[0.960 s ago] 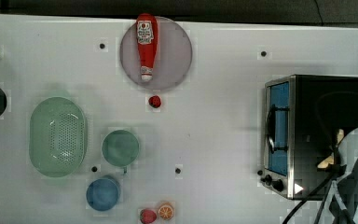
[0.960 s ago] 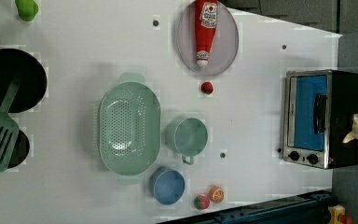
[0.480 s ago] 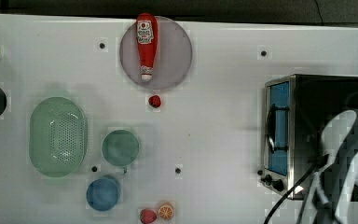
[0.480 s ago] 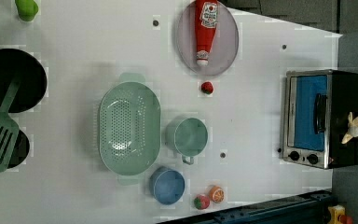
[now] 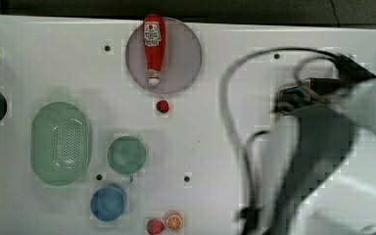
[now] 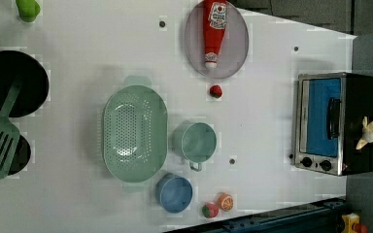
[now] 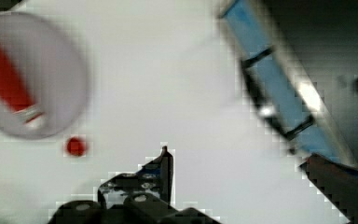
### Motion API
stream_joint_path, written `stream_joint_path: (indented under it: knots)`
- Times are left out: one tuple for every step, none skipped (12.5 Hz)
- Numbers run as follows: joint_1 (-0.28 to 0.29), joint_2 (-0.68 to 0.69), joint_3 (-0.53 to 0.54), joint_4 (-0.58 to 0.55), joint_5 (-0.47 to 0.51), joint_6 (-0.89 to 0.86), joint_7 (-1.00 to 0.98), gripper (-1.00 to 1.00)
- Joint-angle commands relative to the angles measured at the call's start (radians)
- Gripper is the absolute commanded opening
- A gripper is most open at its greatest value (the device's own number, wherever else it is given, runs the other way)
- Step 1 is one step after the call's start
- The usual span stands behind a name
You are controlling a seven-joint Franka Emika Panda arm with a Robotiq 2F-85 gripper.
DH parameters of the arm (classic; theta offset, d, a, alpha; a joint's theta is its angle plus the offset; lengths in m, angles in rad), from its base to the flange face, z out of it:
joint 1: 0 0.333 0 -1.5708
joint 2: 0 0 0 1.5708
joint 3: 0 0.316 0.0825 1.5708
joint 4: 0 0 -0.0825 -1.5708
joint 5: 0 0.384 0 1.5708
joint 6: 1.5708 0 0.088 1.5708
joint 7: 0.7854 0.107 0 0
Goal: Pick banana from table and place on oven.
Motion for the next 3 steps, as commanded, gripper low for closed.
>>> stream_joint_path:
  knots:
    - [0.066, -0.090, 0.100, 0.010, -0.041, -0.119, 0.391, 1.00]
    - [0.066, -0.113, 0.145, 0.010, -0.042, -0.161, 0.463, 1.00]
    - [0.066, -0.134, 0.182, 0.010, -0.049, -0.193, 0.519, 1.00]
